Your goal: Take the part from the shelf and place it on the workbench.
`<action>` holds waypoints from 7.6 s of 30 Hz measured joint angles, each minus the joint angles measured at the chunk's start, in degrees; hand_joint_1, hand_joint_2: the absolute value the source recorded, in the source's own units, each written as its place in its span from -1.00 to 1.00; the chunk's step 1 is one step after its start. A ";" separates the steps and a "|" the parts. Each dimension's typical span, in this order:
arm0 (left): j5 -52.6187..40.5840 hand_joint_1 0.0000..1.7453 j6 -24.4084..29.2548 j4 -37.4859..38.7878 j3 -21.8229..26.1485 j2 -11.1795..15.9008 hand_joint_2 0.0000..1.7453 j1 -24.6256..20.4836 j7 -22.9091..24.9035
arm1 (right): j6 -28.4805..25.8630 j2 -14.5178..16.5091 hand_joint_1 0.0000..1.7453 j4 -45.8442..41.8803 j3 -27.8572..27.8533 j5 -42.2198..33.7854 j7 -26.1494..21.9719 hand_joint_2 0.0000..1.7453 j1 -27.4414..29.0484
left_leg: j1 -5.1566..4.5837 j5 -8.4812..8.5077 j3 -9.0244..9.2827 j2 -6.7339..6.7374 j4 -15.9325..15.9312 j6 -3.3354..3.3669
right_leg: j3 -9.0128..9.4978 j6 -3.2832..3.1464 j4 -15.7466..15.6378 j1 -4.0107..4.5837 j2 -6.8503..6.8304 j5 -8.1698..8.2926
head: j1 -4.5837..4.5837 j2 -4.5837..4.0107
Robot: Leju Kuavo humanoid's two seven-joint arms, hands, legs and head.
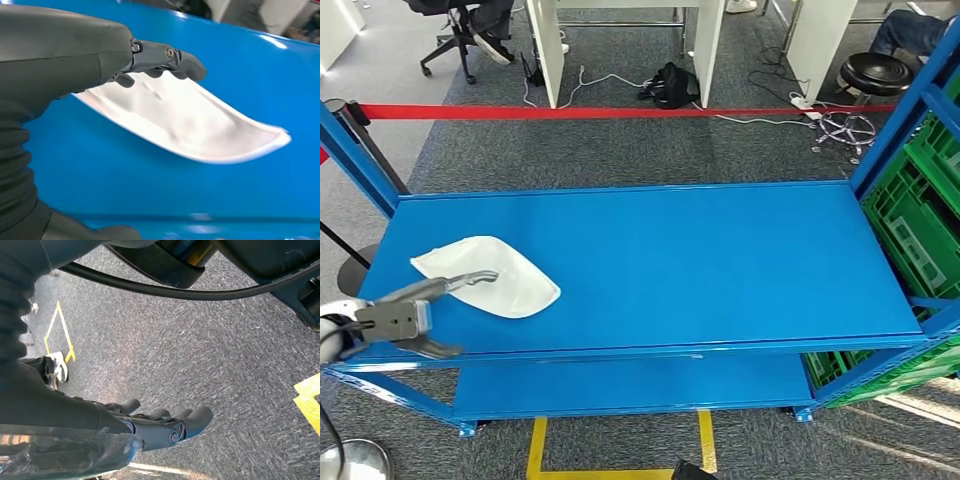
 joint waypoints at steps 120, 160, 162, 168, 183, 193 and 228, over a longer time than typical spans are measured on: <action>-32.72 0.94 36.21 29.47 -17.31 -9.65 1.00 -15.67 3.84 | 0.28 0.57 -1.00 0.00 2.25 -1.50 -0.39 1.00 -2.37 | 0.25 0.48 -0.43 0.00 0.00 -0.30 | -0.39 -0.32 0.03 0.24 0.08 0.48 | 0.01 0.00; 15.32 0.94 43.75 -27.83 13.22 -42.58 1.00 19.62 -13.07 | -4.33 0.57 -1.00 0.00 1.90 -3.96 -0.62 1.00 0.15 | 0.09 0.36 -0.79 0.03 0.00 -0.12 | -0.71 -0.24 -0.08 0.08 0.08 0.49 | 0.01 0.00; 17.59 0.94 42.86 -30.12 13.39 -44.68 1.00 21.38 -13.09 | -4.68 0.57 -1.00 0.00 1.84 -4.09 -0.47 1.00 0.27 | 0.09 0.36 -0.79 0.03 0.00 -0.11 | -0.70 -0.23 -0.08 0.08 0.07 0.49 | 0.01 0.00; 22.23 0.94 41.73 -32.45 14.27 -50.66 1.00 25.63 -13.09 | -5.35 0.57 -1.00 0.00 1.36 -4.61 -0.11 1.00 0.44 | 0.08 0.36 -0.79 0.02 0.00 -0.11 | -0.68 -0.22 -0.09 0.08 0.04 0.50 | 0.03 0.00; 32.67 0.94 53.42 -25.60 10.64 -50.81 1.00 27.88 -4.38 | -9.22 0.57 -1.00 0.00 -2.77 -8.61 -0.06 1.00 2.05 | 0.08 0.36 -0.78 0.02 0.00 -0.10 | -0.71 -0.22 -0.10 0.08 0.02 0.49 | 0.03 0.00; 23.58 0.94 57.95 -23.53 6.71 -49.51 1.00 26.21 -6.69 | -8.95 0.57 -1.00 0.00 -4.04 -8.68 -0.44 1.00 2.14 | 0.08 0.37 -0.78 0.02 0.00 -0.10 | -0.70 -0.22 -0.10 0.08 -0.01 0.50 | 0.03 0.00; 19.97 0.94 36.72 -29.54 0.78 -42.78 1.00 24.74 -12.86 | -9.41 0.55 -1.00 0.00 -3.68 -5.03 -3.53 1.00 2.42 | 0.08 0.37 -0.78 0.02 0.00 -0.09 | -0.69 -0.23 -0.10 0.08 0.00 0.49 | 0.02 0.00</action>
